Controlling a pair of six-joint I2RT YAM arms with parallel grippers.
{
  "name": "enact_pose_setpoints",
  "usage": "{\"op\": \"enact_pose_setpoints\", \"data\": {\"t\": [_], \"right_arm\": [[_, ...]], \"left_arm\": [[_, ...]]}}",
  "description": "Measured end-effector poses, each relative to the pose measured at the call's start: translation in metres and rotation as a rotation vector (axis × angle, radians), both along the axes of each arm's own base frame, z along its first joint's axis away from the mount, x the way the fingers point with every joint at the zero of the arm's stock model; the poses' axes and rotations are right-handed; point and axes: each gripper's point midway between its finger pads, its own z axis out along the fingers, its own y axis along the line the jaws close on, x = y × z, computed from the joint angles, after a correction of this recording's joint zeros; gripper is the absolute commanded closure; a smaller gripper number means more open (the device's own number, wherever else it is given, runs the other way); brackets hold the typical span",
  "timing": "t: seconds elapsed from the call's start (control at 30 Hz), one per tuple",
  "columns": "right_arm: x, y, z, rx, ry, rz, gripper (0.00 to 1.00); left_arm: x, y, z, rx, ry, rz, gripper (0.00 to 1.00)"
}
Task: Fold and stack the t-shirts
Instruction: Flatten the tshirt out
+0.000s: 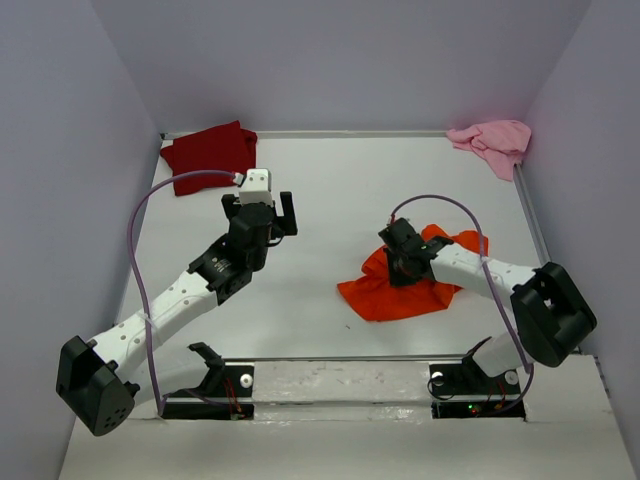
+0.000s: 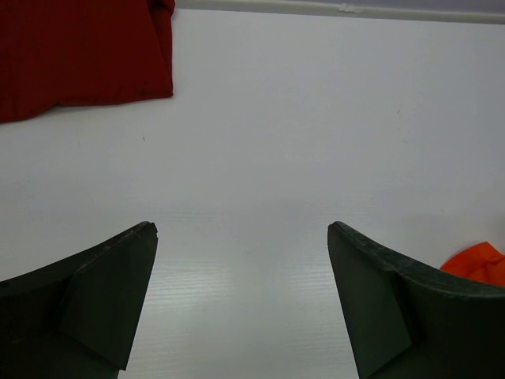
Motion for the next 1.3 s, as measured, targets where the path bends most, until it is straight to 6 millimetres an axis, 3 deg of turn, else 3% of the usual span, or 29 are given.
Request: {"op": "enact_pose_setpoints", "data": {"t": [0.13, 0.23, 0.53, 0.63, 0.77, 0.87, 1.0, 1.17, 1.3], "right_arm": [[0.0, 0.0, 0.008, 0.012, -0.017, 0.003, 1.0], [0.002, 0.004, 0.027, 0.043, -0.058, 0.018, 1.0], [0.044, 0.043, 0.166, 0.26, -0.362, 0.1, 1.0], [0.05, 0.051, 0.193, 0.295, -0.414, 0.129, 1.0], [0.051, 0.061, 0.209, 0.326, -0.43, 0.174, 1.0], [0.05, 0.07, 0.21, 0.345, -0.421, 0.21, 1.0], [0.039, 0.092, 0.192, 0.36, -0.377, 0.277, 1.0], [0.012, 0.135, 0.132, 0.334, -0.245, 0.392, 1.0], [-0.02, 0.175, 0.068, 0.25, -0.121, 0.496, 1.0]], "left_arm": [[0.0, 0.0, 0.0, 0.0, 0.0, 0.0, 0.01], [0.0, 0.0, 0.0, 0.0, 0.0, 0.0, 0.01], [0.0, 0.0, 0.0, 0.0, 0.0, -0.001, 0.01], [0.0, 0.0, 0.0, 0.0, 0.001, -0.001, 0.01], [0.001, -0.001, -0.002, 0.005, 0.006, -0.001, 0.01], [0.001, 0.0, -0.003, 0.005, 0.006, 0.002, 0.01], [0.002, 0.002, -0.002, 0.005, 0.006, 0.009, 0.01], [0.003, 0.005, -0.003, 0.005, 0.006, 0.017, 0.01], [0.004, 0.007, -0.003, 0.005, 0.006, 0.023, 0.01]]}}
